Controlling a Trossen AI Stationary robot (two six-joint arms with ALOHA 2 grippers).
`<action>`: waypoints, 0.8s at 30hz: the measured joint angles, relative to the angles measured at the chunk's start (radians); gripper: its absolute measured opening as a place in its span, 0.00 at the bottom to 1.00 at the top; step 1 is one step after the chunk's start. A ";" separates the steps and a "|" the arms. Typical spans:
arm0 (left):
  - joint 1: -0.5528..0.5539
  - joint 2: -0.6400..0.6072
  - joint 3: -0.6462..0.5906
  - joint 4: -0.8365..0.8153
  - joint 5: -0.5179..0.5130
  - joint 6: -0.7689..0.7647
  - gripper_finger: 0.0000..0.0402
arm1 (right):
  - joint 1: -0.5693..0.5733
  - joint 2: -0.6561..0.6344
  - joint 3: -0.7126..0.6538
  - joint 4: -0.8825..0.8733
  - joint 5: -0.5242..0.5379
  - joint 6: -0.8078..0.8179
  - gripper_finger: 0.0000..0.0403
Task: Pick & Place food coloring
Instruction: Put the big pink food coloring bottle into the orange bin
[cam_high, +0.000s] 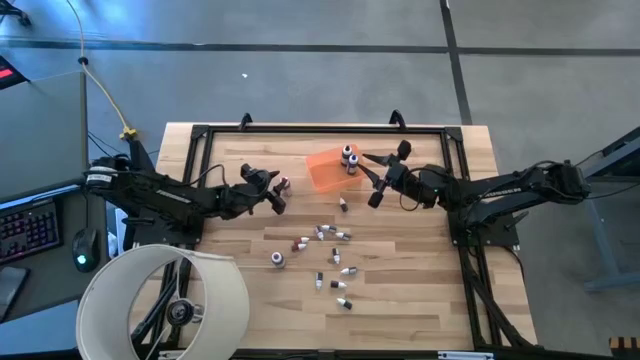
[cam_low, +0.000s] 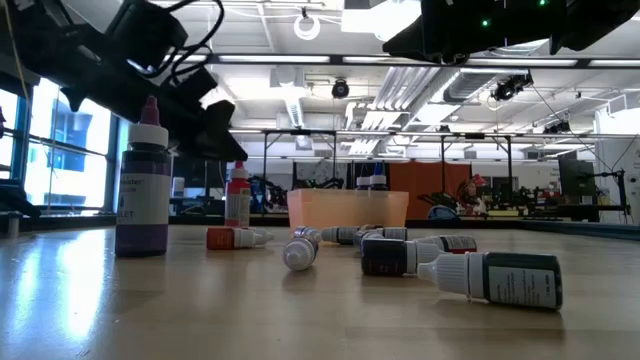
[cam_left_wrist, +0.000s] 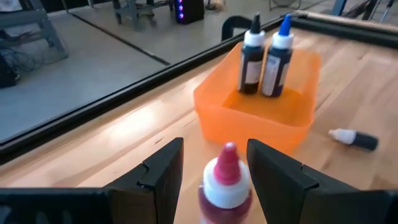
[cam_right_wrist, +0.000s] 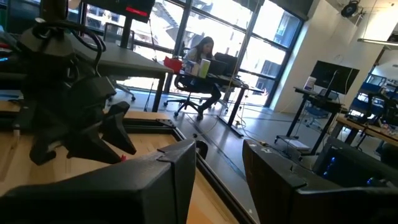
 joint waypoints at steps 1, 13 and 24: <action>0.005 0.002 0.000 0.000 0.003 0.000 0.43 | 0.000 0.000 0.000 0.000 0.000 0.000 0.31; 0.090 0.007 0.000 -0.001 0.175 0.003 0.38 | 0.000 0.000 0.000 -0.002 0.000 0.002 0.31; 0.103 0.007 0.013 0.040 0.194 0.010 0.06 | 0.000 0.000 0.000 -0.005 0.000 0.002 0.31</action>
